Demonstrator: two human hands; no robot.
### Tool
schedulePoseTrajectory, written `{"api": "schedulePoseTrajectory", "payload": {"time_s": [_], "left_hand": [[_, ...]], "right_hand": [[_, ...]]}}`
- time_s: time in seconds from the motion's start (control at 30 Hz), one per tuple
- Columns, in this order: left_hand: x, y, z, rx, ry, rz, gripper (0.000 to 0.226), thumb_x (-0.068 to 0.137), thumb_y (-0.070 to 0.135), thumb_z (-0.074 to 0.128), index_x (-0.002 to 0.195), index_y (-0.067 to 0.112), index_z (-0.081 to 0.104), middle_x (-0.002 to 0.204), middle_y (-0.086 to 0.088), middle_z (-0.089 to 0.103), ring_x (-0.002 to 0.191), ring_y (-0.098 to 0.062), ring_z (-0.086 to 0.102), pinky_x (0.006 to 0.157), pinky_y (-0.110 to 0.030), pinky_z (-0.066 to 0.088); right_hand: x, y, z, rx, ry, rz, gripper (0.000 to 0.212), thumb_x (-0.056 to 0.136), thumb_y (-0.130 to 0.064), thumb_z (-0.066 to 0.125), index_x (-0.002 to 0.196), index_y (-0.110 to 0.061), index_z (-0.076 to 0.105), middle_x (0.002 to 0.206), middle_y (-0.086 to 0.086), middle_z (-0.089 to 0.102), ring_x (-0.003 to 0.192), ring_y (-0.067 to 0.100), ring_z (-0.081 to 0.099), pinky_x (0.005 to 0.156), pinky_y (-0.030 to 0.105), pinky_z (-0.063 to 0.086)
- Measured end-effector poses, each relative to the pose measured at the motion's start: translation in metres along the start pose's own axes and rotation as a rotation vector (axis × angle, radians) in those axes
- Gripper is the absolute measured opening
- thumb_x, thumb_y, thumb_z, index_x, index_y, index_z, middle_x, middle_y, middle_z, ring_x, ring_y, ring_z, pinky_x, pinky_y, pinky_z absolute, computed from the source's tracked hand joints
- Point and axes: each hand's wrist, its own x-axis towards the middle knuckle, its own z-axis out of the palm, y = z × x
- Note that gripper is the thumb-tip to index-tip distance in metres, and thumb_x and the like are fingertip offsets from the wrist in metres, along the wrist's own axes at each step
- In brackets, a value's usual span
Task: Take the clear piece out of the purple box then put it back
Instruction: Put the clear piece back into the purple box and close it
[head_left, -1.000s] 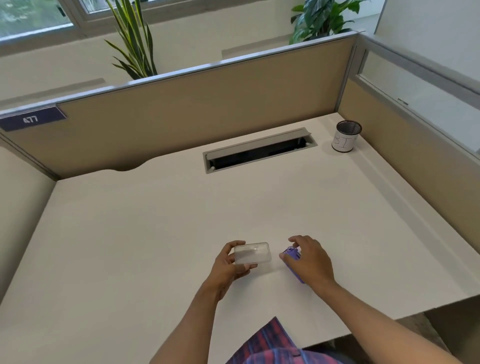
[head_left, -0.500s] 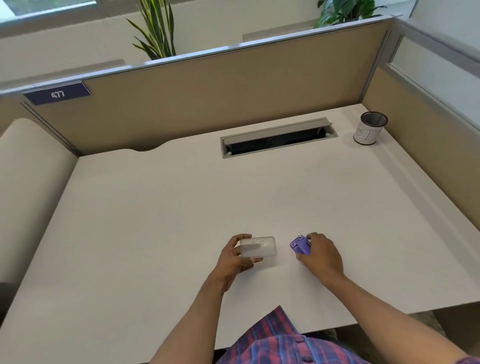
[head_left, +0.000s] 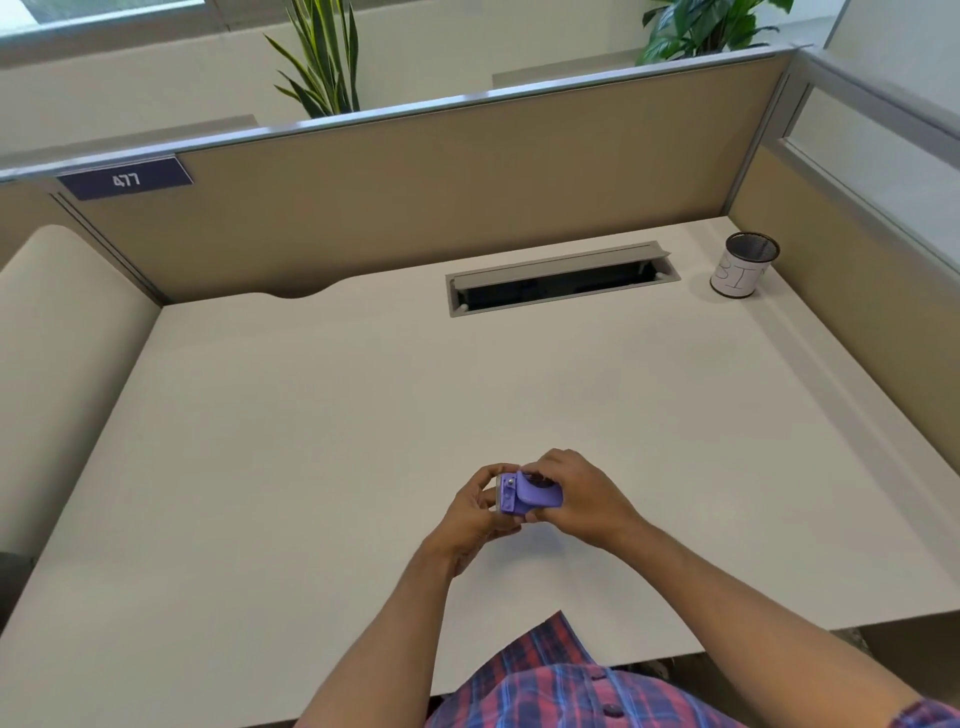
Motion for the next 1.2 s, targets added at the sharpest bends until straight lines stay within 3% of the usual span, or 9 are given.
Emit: {"api": "schedulePoseTrajectory", "payload": {"time_s": [0.23, 0.43, 0.6, 0.8, 1.03, 1.2], "left_hand": [[0.002, -0.001, -0.007, -0.015, -0.062, -0.002, 0.065, 0.076, -0.008, 0.072, 0.132, 0.024, 0.061, 0.129, -0.023, 0.068, 0.108, -0.031, 0.071, 0.091, -0.039, 0.059], [0.003, 0.0, -0.008, -0.002, -0.101, -0.007, 0.071, 0.077, -0.007, 0.073, 0.138, 0.027, 0.06, 0.122, -0.015, 0.074, 0.109, -0.029, 0.072, 0.089, -0.037, 0.058], [0.001, 0.001, -0.011, 0.018, -0.138, 0.015, 0.071, 0.078, -0.01, 0.073, 0.139, 0.025, 0.061, 0.128, -0.014, 0.073, 0.118, -0.033, 0.069, 0.097, -0.044, 0.058], [-0.002, 0.007, -0.014, -0.004, -0.087, 0.018, 0.067, 0.071, -0.007, 0.078, 0.13, 0.022, 0.064, 0.117, -0.019, 0.076, 0.103, -0.03, 0.074, 0.089, -0.04, 0.06], [-0.006, 0.008, -0.017, -0.016, -0.112, 0.042, 0.065, 0.08, -0.002, 0.078, 0.137, 0.023, 0.062, 0.122, -0.024, 0.072, 0.106, -0.032, 0.072, 0.096, -0.044, 0.058], [-0.011, 0.011, -0.018, -0.096, -0.084, 0.036, 0.054, 0.086, 0.012, 0.074, 0.138, 0.016, 0.061, 0.116, -0.022, 0.075, 0.103, -0.035, 0.073, 0.087, -0.038, 0.061]], "right_hand": [[0.002, -0.001, -0.001, 0.013, 0.031, 0.016, 0.049, 0.073, -0.031, 0.084, 0.119, -0.022, 0.067, 0.102, -0.006, 0.065, 0.093, 0.014, 0.055, 0.08, 0.032, 0.053], [0.002, -0.003, 0.001, 0.03, 0.023, 0.032, 0.054, 0.073, -0.028, 0.085, 0.123, -0.021, 0.067, 0.105, -0.004, 0.065, 0.098, 0.016, 0.055, 0.083, 0.033, 0.052], [0.002, -0.004, -0.002, 0.032, -0.02, 0.017, 0.056, 0.073, -0.031, 0.086, 0.125, -0.02, 0.068, 0.108, -0.005, 0.066, 0.097, 0.014, 0.057, 0.084, 0.03, 0.052], [0.004, -0.005, -0.005, 0.002, -0.029, 0.014, 0.052, 0.076, -0.042, 0.083, 0.123, -0.025, 0.069, 0.104, -0.009, 0.064, 0.094, 0.012, 0.056, 0.079, 0.032, 0.052], [0.004, -0.006, 0.0, -0.005, -0.041, 0.06, 0.043, 0.078, -0.041, 0.081, 0.117, -0.027, 0.069, 0.101, -0.007, 0.057, 0.093, 0.013, 0.053, 0.078, 0.035, 0.052], [0.004, -0.004, 0.006, -0.003, -0.025, 0.028, 0.052, 0.076, -0.04, 0.084, 0.124, -0.027, 0.067, 0.103, -0.008, 0.054, 0.097, 0.012, 0.049, 0.08, 0.029, 0.049]]}}
